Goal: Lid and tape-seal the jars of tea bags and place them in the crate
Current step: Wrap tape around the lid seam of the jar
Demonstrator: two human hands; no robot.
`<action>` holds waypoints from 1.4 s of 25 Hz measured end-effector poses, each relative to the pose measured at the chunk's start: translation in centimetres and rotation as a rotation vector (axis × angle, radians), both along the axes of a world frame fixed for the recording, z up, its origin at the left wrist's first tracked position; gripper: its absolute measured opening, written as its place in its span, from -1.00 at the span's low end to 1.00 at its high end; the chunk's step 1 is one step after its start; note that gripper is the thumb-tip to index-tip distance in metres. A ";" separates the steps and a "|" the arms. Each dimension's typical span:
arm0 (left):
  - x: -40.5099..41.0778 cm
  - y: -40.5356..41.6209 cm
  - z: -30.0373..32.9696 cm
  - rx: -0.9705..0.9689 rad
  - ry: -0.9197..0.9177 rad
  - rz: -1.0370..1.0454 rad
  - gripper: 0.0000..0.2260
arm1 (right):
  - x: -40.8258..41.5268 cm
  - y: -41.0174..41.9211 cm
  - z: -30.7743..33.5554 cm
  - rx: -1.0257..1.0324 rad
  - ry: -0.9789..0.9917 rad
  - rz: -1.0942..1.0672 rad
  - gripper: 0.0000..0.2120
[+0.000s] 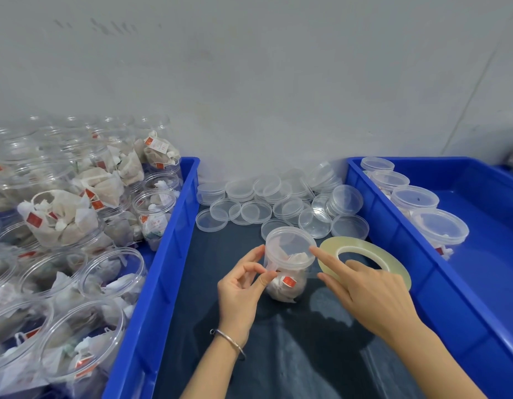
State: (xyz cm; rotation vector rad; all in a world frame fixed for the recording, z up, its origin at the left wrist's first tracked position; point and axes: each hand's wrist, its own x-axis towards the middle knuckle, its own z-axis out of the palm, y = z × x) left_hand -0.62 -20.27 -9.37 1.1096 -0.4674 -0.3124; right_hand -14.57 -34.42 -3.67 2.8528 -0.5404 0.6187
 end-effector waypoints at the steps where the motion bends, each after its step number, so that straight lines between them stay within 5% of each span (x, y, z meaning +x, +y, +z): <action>1: 0.1 0.0 0.0 0.003 0.002 0.003 -0.87 | 0.1 0.0 0.0 0.013 0.003 0.001 -0.52; 23: 1.0 -0.8 -0.2 0.011 0.010 0.031 -0.83 | 0.6 0.2 -0.5 0.071 0.001 -0.061 -0.52; 31: 2.9 -0.9 0.6 0.066 -0.111 -0.245 -0.82 | 1.1 1.2 0.0 0.115 -0.047 -0.053 -0.64; 35: 3.6 -0.9 0.9 0.118 -0.181 -0.211 -0.83 | 1.4 1.2 -0.2 0.126 -0.020 -0.071 -0.65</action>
